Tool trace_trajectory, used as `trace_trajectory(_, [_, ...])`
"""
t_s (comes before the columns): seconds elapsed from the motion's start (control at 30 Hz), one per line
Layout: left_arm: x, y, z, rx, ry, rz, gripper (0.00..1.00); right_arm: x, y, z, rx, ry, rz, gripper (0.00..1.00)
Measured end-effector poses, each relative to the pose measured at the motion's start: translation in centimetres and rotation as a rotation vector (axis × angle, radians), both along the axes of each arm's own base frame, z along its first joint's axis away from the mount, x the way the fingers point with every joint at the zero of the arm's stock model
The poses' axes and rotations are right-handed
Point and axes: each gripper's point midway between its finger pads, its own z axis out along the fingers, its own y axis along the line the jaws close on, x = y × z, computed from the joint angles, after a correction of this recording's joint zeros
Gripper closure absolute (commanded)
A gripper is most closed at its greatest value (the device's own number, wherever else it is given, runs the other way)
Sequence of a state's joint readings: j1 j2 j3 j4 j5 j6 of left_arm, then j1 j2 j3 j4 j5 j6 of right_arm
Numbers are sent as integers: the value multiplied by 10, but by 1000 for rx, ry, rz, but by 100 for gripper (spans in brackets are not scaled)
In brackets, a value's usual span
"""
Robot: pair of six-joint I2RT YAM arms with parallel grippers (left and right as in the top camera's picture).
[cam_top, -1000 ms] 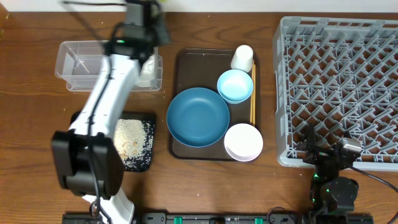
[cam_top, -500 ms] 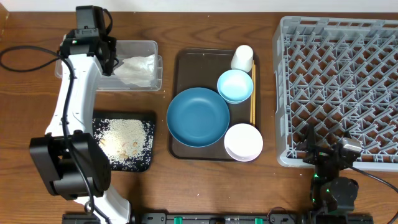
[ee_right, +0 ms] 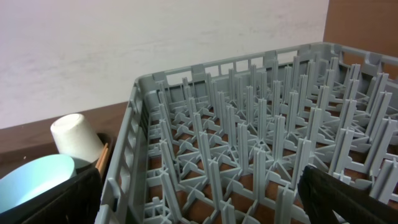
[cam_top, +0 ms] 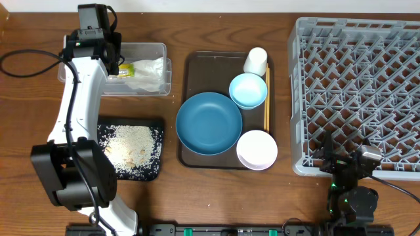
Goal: Sort waste into correct bins and load items into the dishwasher rack
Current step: 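Carry the wrapper left and release it into the clear bin, then retract the left arm to the left side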
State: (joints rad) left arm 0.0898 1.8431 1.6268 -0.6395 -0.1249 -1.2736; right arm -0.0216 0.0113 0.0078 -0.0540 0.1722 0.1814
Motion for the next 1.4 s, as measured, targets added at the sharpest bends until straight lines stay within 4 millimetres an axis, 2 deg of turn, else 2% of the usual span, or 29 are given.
trace_trajectory(0.2, [-3, 1, 8, 57, 11, -73, 31, 0, 0, 0, 0, 0, 0, 1])
trace_trajectory(0.23, [-5, 2, 14, 70, 3, -87, 31, 0, 0, 0, 0, 0, 0, 1])
trace_trajectory(0.3, [-12, 7, 35, 100, -26, -105, 24, 0, 0, 0, 0, 0, 0, 1])
trace_trajectory(0.4, [-35, 25, 71, 138, -64, -83, 20, 0, 0, 0, 0, 0, 0, 1])
trace_trajectory(0.47, [-56, 44, 96, 163, -93, -37, 18, 0, 0, 0, 0, 0, 0, 1])
trace_trajectory(0.5, [-73, 59, 110, 179, -103, 4, 18, 0, 0, 0, 0, 0, 0, 1])
trace_trajectory(0.6, [-112, 89, 127, 208, -85, 97, 16, 0, 0, 0, 0, 0, 0, 1])
trace_trajectory(0.67, [-136, 106, 126, 210, -42, 153, 16, 0, 0, 0, 0, 0, 0, 1])
trace_trajectory(0.77, [-166, 125, 113, 191, 52, 225, 15, 0, -1, 6, -1, -28, -4, 1])
trace_trajectory(0.87, [-186, 132, 100, 165, 132, 258, 14, 0, -1, 21, -2, -89, -7, 1])
trace_trajectory(0.93, [-196, 134, 94, 153, 178, 267, 10, -1, -1, 33, 0, -139, -6, 1])
trace_trajectory(1.03, [-202, 133, 91, 143, 200, 273, 10, -2, -1, 49, 9, -205, -6, 1])
trace_trajectory(1.17, [-202, 133, 90, 142, 202, 272, 9, -16, -2, 100, 63, -434, 0, 1])
trace_trajectory(1.3, [-202, 133, 90, 143, 203, 271, 9, -32, 12, 139, 209, -628, 124, 1])
trace_trajectory(1.4, [-202, 133, 90, 143, 203, 271, 9, -39, 19, 155, 284, -706, 197, 1])
